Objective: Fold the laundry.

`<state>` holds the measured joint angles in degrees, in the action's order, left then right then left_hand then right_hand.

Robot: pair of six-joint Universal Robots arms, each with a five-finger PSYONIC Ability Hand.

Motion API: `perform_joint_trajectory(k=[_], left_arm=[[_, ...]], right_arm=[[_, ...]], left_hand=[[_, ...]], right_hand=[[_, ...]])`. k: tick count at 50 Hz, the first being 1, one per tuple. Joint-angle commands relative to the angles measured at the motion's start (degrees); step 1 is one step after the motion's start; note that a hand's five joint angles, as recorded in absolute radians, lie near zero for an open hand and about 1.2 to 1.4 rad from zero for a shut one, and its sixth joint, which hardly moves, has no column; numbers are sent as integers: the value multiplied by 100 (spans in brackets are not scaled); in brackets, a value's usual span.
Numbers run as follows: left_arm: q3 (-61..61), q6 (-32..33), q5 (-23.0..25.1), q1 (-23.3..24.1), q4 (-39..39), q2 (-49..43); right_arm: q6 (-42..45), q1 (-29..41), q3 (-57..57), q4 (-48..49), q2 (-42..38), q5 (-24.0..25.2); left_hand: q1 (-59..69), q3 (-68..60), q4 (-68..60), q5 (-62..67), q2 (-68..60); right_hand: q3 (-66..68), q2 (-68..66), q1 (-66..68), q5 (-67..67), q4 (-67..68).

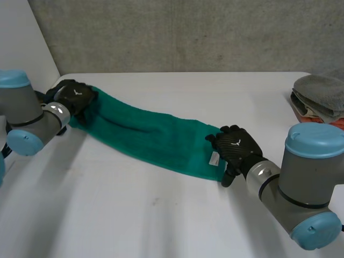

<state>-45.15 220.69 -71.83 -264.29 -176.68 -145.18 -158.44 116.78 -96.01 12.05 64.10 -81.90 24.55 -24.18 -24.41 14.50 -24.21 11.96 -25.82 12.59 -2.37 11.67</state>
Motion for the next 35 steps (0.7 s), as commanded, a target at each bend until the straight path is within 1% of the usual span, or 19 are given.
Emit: perform_joint_trajectory(k=[1,3,5,7,8,10,12,18,19,21,23,24,26,29,33,35], left_arm=[[709,817,-32,80,1065,-450],[788,923,-32,88,1127,-502],[876,1011,-32,123,1092,-590],[920,1029,-41,141,1022,-643],[964,1037,-41,150,926,-696],[1008,1046,-50,159,820,-757],[1078,1055,-85,185,697,-836],[1245,1169,-261,255,670,-977],[1272,1204,-278,255,652,-986],[1342,1310,-322,273,643,-1030],[1368,1380,-314,273,617,-1048],[1386,1424,-314,273,574,-1074],[1404,1477,-331,282,477,-1100],[1342,1635,-358,326,310,-1065],[983,1600,-446,413,310,-583],[623,1425,-437,510,266,-144]], right_arm=[[6,-86,-23,-1,-3,25],[15,-94,-15,-1,-12,25],[15,-86,-6,-1,-29,16],[15,-68,-15,-1,-29,16],[24,-59,-23,-1,-29,8],[50,-51,-23,-1,-38,-1],[85,-59,-23,-1,-64,7],[191,-94,-6,-1,-82,16],[200,-103,3,-1,-82,25],[217,-103,3,-1,-82,25],[217,-103,12,-1,-82,16],[217,-103,12,-1,-82,16],[217,-103,3,-1,-82,8],[243,-94,12,-19,-56,-1],[147,-59,73,-212,58,-10],[-46,11,187,-519,181,-106]], left_hand=[[-287,251,274,-282,254],[-591,555,578,-587,558],[-593,556,579,-588,559],[-459,423,446,-454,425],[-125,89,112,-120,91],[63,-99,-76,68,-96],[64,-100,-77,68,-97],[113,-150,-127,118,-147],[297,-333,-310,302,-331],[1572,-1608,-1585,1577,-1605],[3017,-3053,-3030,3022,-3050],[4323,-4359,-4336,4328,-4356],[5407,-5444,-5421,5412,-5441],[5545,-5582,-5559,5550,-5579],[5545,-5582,-5559,5550,-5579],[5545,-5582,-5559,5550,-5579]], right_hand=[[-196,1582,-259,237,-167],[-196,1582,-259,237,-167],[-196,1582,-259,237,-167],[-196,1582,-259,237,-167],[-196,1582,-259,237,-167],[-196,1582,-259,237,-167],[-196,1582,-259,237,-167],[-196,1582,-259,237,-167],[-196,1582,-259,237,-167],[-196,1582,-259,237,-167],[-196,1582,-259,237,-167],[-196,1582,-259,237,-167],[-196,1582,-259,237,-167],[-196,1582,-259,237,-167],[-196,1582,-259,237,-167],[-196,1582,-259,237,-167]])
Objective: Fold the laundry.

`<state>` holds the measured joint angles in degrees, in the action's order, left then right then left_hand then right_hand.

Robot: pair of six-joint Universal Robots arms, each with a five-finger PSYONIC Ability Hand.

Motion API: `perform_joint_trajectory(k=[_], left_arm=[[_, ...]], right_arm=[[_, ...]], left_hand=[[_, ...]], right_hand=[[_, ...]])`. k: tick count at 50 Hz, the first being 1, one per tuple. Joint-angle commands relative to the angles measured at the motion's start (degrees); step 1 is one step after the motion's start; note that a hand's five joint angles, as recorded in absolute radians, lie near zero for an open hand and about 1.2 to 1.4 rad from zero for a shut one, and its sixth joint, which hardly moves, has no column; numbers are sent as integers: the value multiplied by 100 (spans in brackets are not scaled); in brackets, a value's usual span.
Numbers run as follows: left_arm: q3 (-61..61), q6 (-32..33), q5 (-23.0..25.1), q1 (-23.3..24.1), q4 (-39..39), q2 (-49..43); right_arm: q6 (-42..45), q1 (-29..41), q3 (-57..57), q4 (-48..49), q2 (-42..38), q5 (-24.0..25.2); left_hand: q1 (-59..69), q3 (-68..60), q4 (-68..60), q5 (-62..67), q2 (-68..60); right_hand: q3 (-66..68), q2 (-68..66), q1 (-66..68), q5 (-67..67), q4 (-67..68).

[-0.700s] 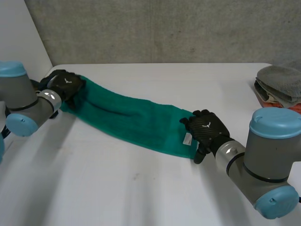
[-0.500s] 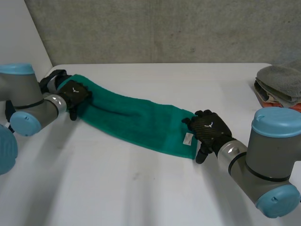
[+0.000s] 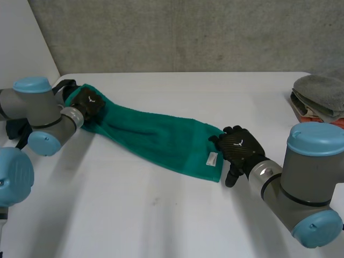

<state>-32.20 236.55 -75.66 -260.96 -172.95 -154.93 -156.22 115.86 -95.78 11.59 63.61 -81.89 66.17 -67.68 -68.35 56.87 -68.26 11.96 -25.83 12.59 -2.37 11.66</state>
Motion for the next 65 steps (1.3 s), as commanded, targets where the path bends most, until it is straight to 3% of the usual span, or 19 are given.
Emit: perform_joint_trajectory(k=[1,10,15,19,22,27,33,41,65], left_arm=[[-796,-232,-54,195,-151,972],[-2271,-821,-10,371,-442,2728],[-2844,-1085,52,432,-521,3477],[-3117,-1296,157,389,-758,3645],[-3231,-1392,201,248,-820,3593],[-3381,-1542,228,55,-697,3531],[-3469,-1963,350,-86,-714,3426],[-3460,-2394,430,-104,-714,3312],[-3495,-2447,438,-227,-741,3320]], right_arm=[[-364,129,226,-621,274,-169],[-2480,568,1516,-2501,-40,-785],[-2940,946,2054,-2899,-498,-855],[-2634,1263,2432,-2733,-911,-1048],[-2143,1386,2678,-2487,-1236,-1337],[-1421,1510,2767,-2179,-1439,-1856],[-875,1492,2687,-1687,-1527,-1901],[-655,1395,2696,-1361,-1703,-1822],[-225,1149,3188,-922,-2300,-1743]], left_hand=[[1383,-1232,-1165,1313,-1174],[1383,-1232,-1165,1313,-1174],[1383,-1232,-1165,1313,-1174],[1383,-1232,-1165,1313,-1174],[-709,860,926,-779,918],[-2531,2682,2748,-2600,2740],[-4533,4684,4750,-4603,4742],[-5091,5242,5309,-5161,5300],[-5192,5343,5410,-5262,5402]], right_hand=[[-196,1583,-259,237,-166],[-196,1583,-259,237,-166],[-196,1583,-259,237,-166],[-130,1517,-193,171,-100],[207,1180,144,-166,236],[712,675,649,-671,741],[1032,355,969,-991,1061],[1066,321,1003,-1025,1095],[1302,86,1238,-1261,1331]])
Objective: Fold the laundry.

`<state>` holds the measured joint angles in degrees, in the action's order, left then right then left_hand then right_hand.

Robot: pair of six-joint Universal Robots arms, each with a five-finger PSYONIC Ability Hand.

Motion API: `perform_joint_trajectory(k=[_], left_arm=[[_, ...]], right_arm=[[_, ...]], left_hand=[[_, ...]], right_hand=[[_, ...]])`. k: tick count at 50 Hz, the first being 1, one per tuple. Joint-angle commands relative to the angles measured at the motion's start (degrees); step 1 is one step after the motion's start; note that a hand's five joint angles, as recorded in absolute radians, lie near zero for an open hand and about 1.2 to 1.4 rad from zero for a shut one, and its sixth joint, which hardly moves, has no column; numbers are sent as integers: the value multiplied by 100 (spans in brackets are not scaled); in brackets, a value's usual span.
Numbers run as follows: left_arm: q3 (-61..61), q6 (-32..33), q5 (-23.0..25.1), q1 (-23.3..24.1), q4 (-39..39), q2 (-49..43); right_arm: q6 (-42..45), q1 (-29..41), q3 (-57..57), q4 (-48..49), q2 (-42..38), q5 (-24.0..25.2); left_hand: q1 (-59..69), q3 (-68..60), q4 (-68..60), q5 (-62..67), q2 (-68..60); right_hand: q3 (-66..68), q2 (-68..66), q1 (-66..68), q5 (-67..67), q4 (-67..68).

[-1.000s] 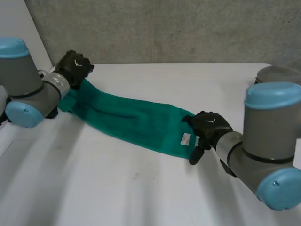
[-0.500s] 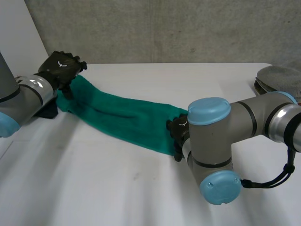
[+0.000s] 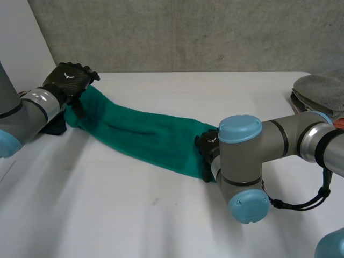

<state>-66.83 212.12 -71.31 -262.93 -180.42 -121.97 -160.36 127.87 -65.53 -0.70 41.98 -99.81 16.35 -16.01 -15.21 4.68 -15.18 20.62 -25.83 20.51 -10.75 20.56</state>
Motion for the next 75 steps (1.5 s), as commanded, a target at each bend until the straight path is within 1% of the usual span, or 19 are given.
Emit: perform_joint_trajectory(k=[1,11,14,17,18,22,26,30,35,42,50,53,57,58,61,63,67,69,75], left_arm=[[-41,-4,3,-31,7,32],[-111,-4,20,-74,-2,76],[-120,-4,29,-92,-2,76],[-120,-13,29,-118,-2,76],[-128,-13,29,-118,-2,68],[-164,-13,29,-145,-11,41],[-199,-13,29,-171,-37,-20],[-138,-13,38,-197,-11,-178],[64,-136,11,-145,235,-530],[547,-285,-59,92,613,-1127],[1172,-812,-472,602,920,-1637],[1304,-1102,-507,839,1122,-1734],[1401,-1541,-595,1094,1220,-1848],[1427,-1682,-682,1155,1211,-1857],[1436,-1928,-937,1174,1106,-1796],[1410,-2174,-1288,1138,1035,-1603],[1173,-2377,-1579,1095,1167,-1032],[980,-2369,-1518,1033,1176,-699],[75,-1992,-816,796,1132,874]], right_arm=[[215,-60,181,351,-164,49],[567,-183,585,685,-401,40],[602,-227,752,843,-463,58],[655,-280,945,949,-568,102],[672,-306,989,975,-577,119],[743,-376,1078,993,-411,119],[646,-394,973,975,204,154],[585,-359,858,800,924,418],[234,-271,779,212,1891,831],[-478,-96,770,-412,2911,1042],[-1217,37,691,-800,3764,1218],[-1401,28,673,-861,3949,1209],[-1586,-121,630,-940,4063,1174],[-1621,-156,621,-958,4072,1165],[-1771,-385,542,-984,4134,1157],[-1894,-604,463,-984,4160,1183],[-2061,-1087,340,-1002,4108,1200],[-2087,-1298,278,-1011,4029,1227],[-1772,-2125,67,-1151,3458,1543]], left_hand=[[-210,176,96,-44,94],[-210,176,96,-44,94],[-210,176,96,-44,94],[-210,176,96,-44,94],[-210,176,96,-44,94],[-261,227,146,-94,144],[-395,361,281,-228,278],[-614,580,500,-447,497],[-580,546,466,-414,464],[-597,563,483,-430,481],[-597,563,483,-430,481],[56,-90,-170,223,-172],[1936,-1971,-2051,2103,-2053],[3358,-3392,-3473,3525,-3475],[6357,-6391,-6471,6524,-6473],[6365,-6399,-6479,6532,-6482],[6365,-6399,-6479,6532,-6482],[6365,-6399,-6479,6532,-6482],[6365,-6399,-6479,6532,-6482]], right_hand=[[435,86,446,-422,441],[1242,-720,1252,-1228,1248],[1997,-1476,2008,-1984,2003],[5301,-4779,5311,-5287,5307],[5932,-5410,5942,-5918,5938],[5938,-5417,5949,-5925,5944],[5938,-5417,5949,-5925,5944],[5938,-5417,5949,-5925,5944],[5938,-5417,5949,-5925,5944],[5938,-5417,5949,-5925,5944],[5938,-5417,5949,-5925,5944],[5938,-5417,5949,-5925,5944],[5938,-5417,5949,-5925,5944],[5938,-5417,5949,-5925,5944],[5938,-5417,5949,-5925,5944],[5938,-5417,5949,-5925,5944],[5938,-5417,5949,-5925,5944],[5938,-5417,5949,-5925,5944],[5938,-5417,5949,-5925,5944]])
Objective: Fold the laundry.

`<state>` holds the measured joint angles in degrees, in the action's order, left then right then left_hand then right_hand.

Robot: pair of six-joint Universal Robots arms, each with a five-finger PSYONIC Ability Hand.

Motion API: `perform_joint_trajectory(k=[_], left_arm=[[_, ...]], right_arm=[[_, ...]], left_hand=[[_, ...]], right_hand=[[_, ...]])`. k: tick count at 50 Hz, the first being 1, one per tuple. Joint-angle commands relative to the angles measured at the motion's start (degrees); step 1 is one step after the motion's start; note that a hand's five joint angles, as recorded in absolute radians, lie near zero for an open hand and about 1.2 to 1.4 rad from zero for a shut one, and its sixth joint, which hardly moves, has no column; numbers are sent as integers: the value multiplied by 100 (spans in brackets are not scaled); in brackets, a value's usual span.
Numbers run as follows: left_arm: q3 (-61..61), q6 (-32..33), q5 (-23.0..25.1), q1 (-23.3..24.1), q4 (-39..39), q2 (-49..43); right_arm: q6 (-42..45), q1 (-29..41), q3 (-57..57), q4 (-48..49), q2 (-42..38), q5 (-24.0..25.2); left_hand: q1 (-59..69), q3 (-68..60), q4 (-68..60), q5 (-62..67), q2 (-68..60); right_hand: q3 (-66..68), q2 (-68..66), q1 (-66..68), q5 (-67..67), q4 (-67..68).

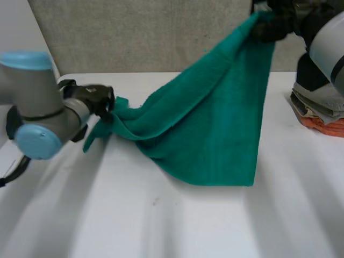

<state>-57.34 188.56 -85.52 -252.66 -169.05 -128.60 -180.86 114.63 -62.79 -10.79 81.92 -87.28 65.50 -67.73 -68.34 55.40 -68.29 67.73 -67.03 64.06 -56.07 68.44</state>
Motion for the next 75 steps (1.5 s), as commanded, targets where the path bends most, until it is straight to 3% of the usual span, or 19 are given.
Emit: perform_joint_trajectory(k=[1,4,9,12,16,21,22,25,30,34,40,48,54,63,68,69,75], left_arm=[[-971,470,676,-240,-5,1714],[-1279,910,800,-240,12,2321],[-1508,1560,598,-231,162,2753],[-1456,1938,361,-240,241,2561],[-904,2369,150,-249,49,1657],[721,2721,-70,-222,-488,469],[1359,2739,-53,-170,-715,250],[2363,2547,-9,-91,-1128,178],[2930,1896,-140,33,-1753,318],[2588,1588,-395,33,-2000,669],[1271,1640,-501,-73,-2106,1170],[-1181,1913,210,-161,-2176,1672],[-2368,2395,571,-388,-2272,1305],[-2432,3047,659,-635,-2255,328],[-2203,3056,676,-697,-2238,-6],[-2168,3064,677,-706,-2229,-42],[-2115,3082,633,-697,-2220,-121]], right_arm=[[375,-880,-224,-186,-624,334],[911,-1118,-268,-467,-1063,492],[1921,-1215,-234,-941,-1827,519],[2607,-1206,-137,-1135,-2276,475],[2873,-1039,240,-969,-2768,361],[2276,-802,1224,303,-3182,-78],[2031,-732,1539,906,-3234,-218],[1757,-609,1901,1824,-3235,-456],[1800,-424,2315,3249,-3059,-896],[1914,-450,2333,3338,-2927,-870],[1871,-652,1798,2865,-2708,-738],[1738,-1065,32,1652,-2260,122],[1940,-1302,-1075,1370,-2233,615],[2582,-1470,-1490,1326,-2584,712],[2653,-1487,-1482,1150,-2585,703],[2653,-1487,-1481,1098,-2576,703],[2688,-1496,-1481,1000,-2567,677]], left_hand=[[1450,-1227,-1166,1460,-1171],[1450,-1227,-1166,1460,-1171],[1450,-1227,-1166,1460,-1171],[1450,-1227,-1166,1460,-1171],[1450,-1227,-1166,1460,-1171],[1450,-1227,-1166,1460,-1171],[1450,-1227,-1166,1460,-1171],[1450,-1227,-1166,1460,-1171],[1450,-1227,-1166,1460,-1171],[1450,-1227,-1166,1460,-1171],[1450,-1227,-1166,1460,-1171],[1450,-1227,-1166,1460,-1171],[1450,-1227,-1166,1460,-1171],[1402,-1179,-1118,1411,-1123],[-1000,1222,1284,-990,1279],[-2170,2393,2454,-2160,2449],[-3207,3429,3491,-3197,3486]], right_hand=[[1227,-1297,1594,-1393,1156],[1227,-1297,1594,-1393,1156],[1227,-1297,1594,-1393,1156],[1227,-1297,1594,-1393,1156],[1227,-1297,1594,-1393,1156],[1227,-1297,1594,-1393,1156],[1227,-1297,1594,-1393,1156],[1227,-1297,1594,-1393,1156],[1227,-1297,1594,-1393,1156],[1227,-1297,1594,-1393,1156],[1227,-1297,1594,-1393,1156],[1227,-1297,1594,-1393,1156],[1227,-1297,1594,-1393,1156],[1227,-1297,1594,-1393,1156],[1227,-1297,1594,-1393,1156],[1227,-1297,1594,-1393,1156],[1227,-1297,1594,-1393,1156]])
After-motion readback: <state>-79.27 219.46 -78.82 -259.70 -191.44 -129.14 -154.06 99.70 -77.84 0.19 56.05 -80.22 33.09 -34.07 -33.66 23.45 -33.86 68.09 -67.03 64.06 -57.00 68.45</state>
